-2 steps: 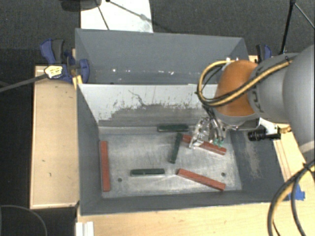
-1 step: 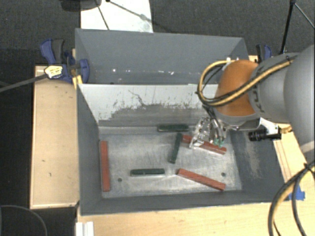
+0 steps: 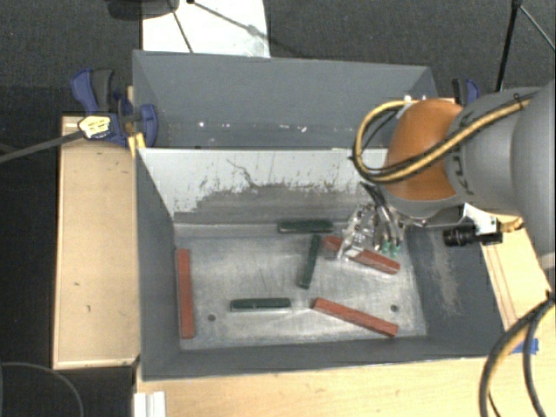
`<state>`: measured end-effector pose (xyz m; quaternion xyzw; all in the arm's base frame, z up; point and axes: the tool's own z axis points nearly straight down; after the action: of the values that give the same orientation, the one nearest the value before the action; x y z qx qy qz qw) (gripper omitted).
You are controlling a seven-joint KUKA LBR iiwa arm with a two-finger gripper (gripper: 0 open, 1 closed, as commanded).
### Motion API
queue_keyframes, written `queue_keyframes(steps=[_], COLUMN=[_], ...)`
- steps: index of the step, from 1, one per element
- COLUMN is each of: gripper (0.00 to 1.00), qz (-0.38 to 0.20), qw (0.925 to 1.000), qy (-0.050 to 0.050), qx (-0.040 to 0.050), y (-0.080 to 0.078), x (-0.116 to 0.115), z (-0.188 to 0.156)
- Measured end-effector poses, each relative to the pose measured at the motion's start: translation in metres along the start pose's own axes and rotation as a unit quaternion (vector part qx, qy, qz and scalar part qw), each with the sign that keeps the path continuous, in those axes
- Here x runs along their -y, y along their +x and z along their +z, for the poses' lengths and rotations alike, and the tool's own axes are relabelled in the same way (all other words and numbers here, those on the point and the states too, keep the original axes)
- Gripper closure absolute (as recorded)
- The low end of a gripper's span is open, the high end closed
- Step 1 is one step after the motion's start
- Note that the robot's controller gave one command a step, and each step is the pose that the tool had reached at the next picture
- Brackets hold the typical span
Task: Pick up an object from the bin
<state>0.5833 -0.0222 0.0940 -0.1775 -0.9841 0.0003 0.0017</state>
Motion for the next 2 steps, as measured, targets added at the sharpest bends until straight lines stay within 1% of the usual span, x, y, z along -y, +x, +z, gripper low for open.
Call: queue_keyframes(steps=[1,2], gripper=[1.0,1.0], qz=[0.0,-0.001], qw=[1.0,1.0], qy=[-0.001,-0.002], qx=[0.0036,0.0044], y=[-0.0023,-0.0025], x=[-0.0007,-0.0009], z=[-0.0137,-0.0207])
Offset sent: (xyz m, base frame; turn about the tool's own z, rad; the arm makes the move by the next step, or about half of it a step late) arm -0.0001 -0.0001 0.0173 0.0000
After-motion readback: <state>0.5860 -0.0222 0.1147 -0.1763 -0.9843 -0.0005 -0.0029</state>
